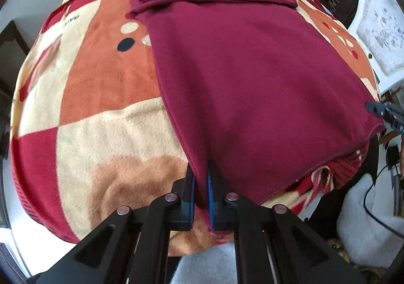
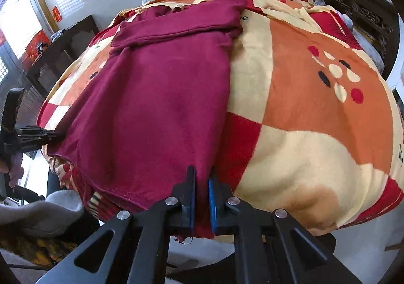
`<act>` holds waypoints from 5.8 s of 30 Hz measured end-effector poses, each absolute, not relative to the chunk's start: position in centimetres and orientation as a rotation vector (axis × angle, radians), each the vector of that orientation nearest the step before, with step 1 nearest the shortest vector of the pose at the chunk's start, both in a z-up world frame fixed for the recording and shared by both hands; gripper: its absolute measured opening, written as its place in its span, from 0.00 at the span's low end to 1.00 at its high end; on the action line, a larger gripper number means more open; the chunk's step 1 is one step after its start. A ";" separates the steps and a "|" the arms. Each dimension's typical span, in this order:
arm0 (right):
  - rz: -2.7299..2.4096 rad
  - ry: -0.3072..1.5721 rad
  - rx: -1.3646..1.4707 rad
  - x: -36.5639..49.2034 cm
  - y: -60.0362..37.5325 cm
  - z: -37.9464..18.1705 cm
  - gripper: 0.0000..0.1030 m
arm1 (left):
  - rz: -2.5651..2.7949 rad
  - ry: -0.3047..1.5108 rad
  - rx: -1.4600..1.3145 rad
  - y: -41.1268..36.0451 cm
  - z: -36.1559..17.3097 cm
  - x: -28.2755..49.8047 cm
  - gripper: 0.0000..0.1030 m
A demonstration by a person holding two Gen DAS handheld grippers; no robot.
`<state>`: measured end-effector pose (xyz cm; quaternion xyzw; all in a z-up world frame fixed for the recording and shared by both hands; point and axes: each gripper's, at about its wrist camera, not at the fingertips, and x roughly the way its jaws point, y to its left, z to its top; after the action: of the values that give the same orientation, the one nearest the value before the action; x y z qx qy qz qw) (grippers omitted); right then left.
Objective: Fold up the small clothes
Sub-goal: 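Pull the hem straight with both tools and open them, then grasp the hem with both tools and lift it toward the collar, then lay the folded hem over the strip and open both tools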
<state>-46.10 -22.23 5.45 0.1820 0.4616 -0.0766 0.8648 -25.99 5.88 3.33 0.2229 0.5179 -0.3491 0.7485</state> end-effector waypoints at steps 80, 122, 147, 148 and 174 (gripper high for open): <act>0.294 0.714 0.721 -41.8 -26.0 8.3 0.16 | -0.898 1.230 0.189 5.1 8.2 -18.4 0.07; -0.081 0.719 0.491 -12.9 -38.5 10.4 0.33 | -0.694 1.008 0.008 -9.9 12.5 8.2 0.83; -0.249 0.856 0.415 -23.9 -34.8 7.6 0.71 | -0.661 1.015 0.076 -2.0 6.9 -0.7 0.83; -0.236 0.850 0.447 -24.6 -34.6 7.0 0.71 | -0.661 1.025 0.071 -1.4 6.3 -1.3 0.83; -0.246 0.848 0.297 -24.5 -30.1 10.2 0.40 | -0.630 0.986 0.175 0.2 6.8 -4.4 0.83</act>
<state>-24.45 -30.11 10.21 0.1432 0.4088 -0.1188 0.8934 -4.38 0.24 6.80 0.0824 0.4647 -0.2970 0.8301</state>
